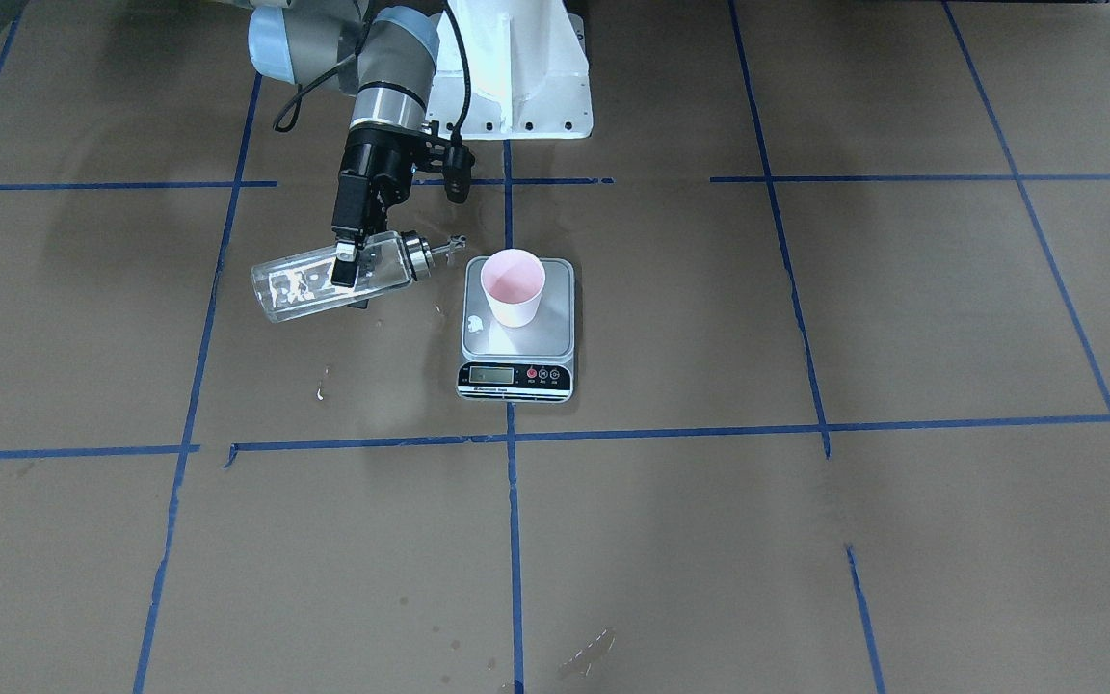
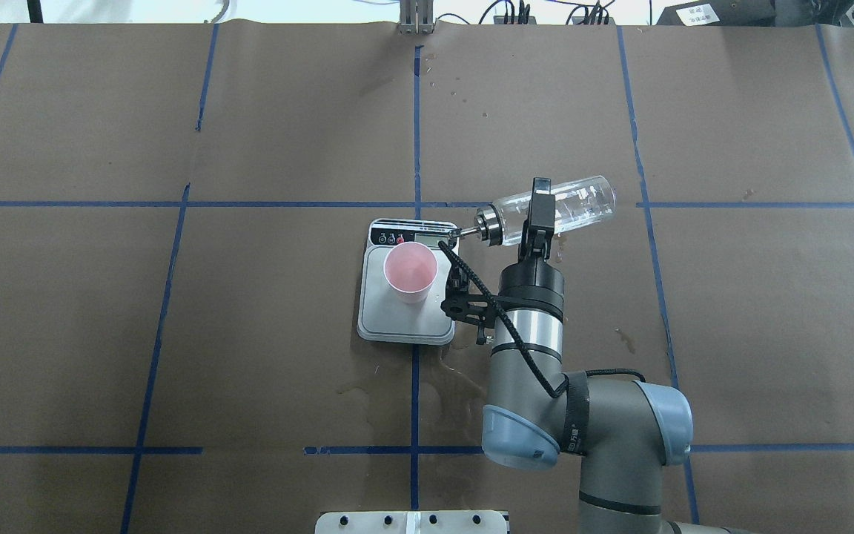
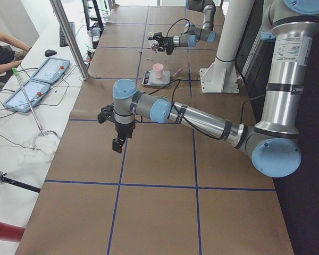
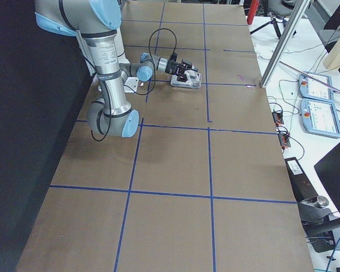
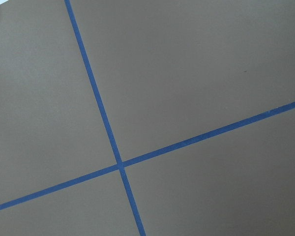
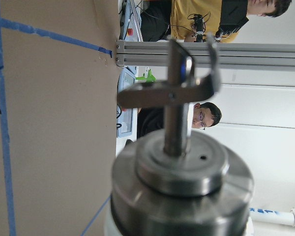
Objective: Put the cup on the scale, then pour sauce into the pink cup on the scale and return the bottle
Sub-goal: 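Tilt the bottle spout down over the pink cup with the right gripper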
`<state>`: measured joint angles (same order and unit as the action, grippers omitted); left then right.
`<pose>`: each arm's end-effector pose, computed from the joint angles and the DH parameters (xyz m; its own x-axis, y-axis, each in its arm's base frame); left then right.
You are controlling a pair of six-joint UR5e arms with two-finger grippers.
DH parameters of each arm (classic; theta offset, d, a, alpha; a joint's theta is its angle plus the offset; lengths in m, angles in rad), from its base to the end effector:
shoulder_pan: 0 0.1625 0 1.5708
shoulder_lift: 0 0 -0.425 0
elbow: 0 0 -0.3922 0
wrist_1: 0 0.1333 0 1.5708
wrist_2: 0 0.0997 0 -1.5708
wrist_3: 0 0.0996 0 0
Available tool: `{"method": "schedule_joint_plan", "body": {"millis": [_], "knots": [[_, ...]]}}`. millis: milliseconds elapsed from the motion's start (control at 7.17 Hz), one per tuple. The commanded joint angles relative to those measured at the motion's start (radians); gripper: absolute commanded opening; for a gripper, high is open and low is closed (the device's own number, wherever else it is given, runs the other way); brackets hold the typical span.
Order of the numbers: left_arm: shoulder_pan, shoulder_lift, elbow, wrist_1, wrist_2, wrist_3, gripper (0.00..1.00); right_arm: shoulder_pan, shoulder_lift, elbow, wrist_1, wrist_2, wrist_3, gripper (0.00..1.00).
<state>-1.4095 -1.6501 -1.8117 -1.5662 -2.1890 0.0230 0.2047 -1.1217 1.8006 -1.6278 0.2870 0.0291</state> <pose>0.0099 -0.5312 0.5089 0.7717 0.3299 -0.5437 -0.1705 0.9309 0.3230 -0.5284 -0.3434 0.2639 0.6275 -0.1587 -0.7623 0.7779 0.1699 0.6050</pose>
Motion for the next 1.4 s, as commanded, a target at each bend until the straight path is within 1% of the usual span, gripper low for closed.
{"method": "schedule_joint_plan", "body": {"millis": [0,279,698,1256], "knots": [[0.0,0.001,0.002,0.0,0.0,0.0,1.0,-0.004,0.023,-0.004,-0.029,-0.057,-0.12,0.0],[0.0,0.0,0.014,0.0,-0.002,0.0,1.0,-0.004,0.033,-0.007,-0.03,-0.075,-0.168,0.0],[0.001,0.0,0.023,-0.002,-0.003,0.002,1.0,-0.001,0.033,-0.027,-0.032,-0.141,-0.248,0.0],[0.001,-0.002,0.032,-0.003,-0.003,0.0,1.0,0.001,0.033,-0.027,-0.032,-0.199,-0.363,0.0]]}}
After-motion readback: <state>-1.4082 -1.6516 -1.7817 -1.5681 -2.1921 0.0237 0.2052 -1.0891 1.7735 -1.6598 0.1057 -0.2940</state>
